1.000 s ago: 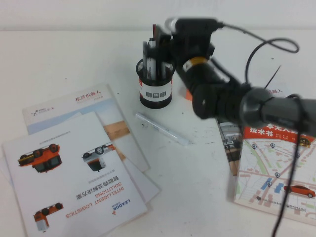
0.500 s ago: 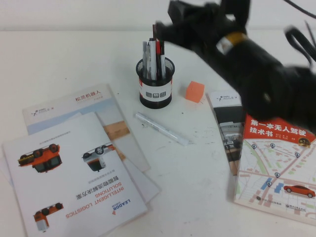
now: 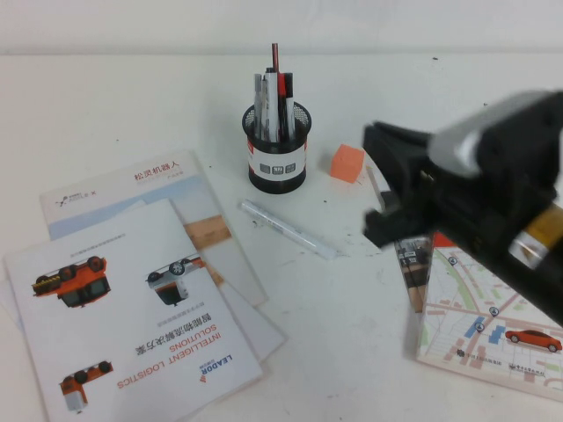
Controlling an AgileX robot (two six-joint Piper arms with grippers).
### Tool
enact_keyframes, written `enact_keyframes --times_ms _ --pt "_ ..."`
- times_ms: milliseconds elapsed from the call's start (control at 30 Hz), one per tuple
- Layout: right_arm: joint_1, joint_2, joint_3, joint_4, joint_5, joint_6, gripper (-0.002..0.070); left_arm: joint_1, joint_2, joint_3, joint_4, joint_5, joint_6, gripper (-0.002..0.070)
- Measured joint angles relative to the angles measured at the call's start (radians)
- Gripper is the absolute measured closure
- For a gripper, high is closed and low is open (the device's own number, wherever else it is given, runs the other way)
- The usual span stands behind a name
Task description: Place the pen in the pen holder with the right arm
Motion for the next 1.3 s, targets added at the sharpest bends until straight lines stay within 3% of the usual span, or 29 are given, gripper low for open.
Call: enact_keyframes --times_ms 333,733,1300 --pt "0.0 -0.15 0.135 -0.021 0.013 0.0 0.0695 0.0 0.0 0.0 0.0 0.0 0.0 0.0677" --pt "0.0 -0.188 0.137 0.041 0.291 0.0 0.0695 0.0 0.0 0.0 0.0 0.0 0.0 0.0677" --pt "-0.13 -0.269 0.223 0.072 0.167 -0.183 0.0695 0.0 0.0 0.0 0.0 0.0 0.0 0.0677"
